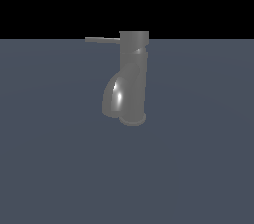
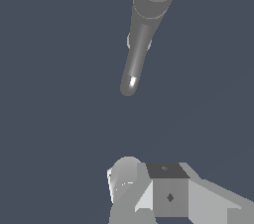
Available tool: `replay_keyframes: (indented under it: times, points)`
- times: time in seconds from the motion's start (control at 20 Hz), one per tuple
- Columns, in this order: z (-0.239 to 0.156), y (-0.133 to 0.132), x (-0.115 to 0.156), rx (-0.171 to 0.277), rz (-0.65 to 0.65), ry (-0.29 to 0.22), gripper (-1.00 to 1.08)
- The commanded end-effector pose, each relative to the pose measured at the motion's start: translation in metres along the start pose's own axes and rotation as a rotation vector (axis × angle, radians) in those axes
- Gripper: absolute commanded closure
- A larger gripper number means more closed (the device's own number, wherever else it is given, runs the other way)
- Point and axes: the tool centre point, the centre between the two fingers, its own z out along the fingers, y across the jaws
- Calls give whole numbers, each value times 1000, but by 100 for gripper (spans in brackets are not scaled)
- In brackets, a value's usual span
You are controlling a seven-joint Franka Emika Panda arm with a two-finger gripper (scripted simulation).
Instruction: Turn on the faucet by rotating a designated handle.
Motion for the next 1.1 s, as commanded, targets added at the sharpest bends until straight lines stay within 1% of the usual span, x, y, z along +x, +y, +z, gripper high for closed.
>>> replay_keyframes:
  times: [0.0, 0.4, 0.6, 1.05]
  points:
    - [0, 0, 0, 0, 0, 0, 108]
    - [3, -10, -4, 11, 1, -21, 108]
    - [3, -11, -4, 12, 1, -23, 108]
    - [3, -12, 7, 17, 55, -21, 108]
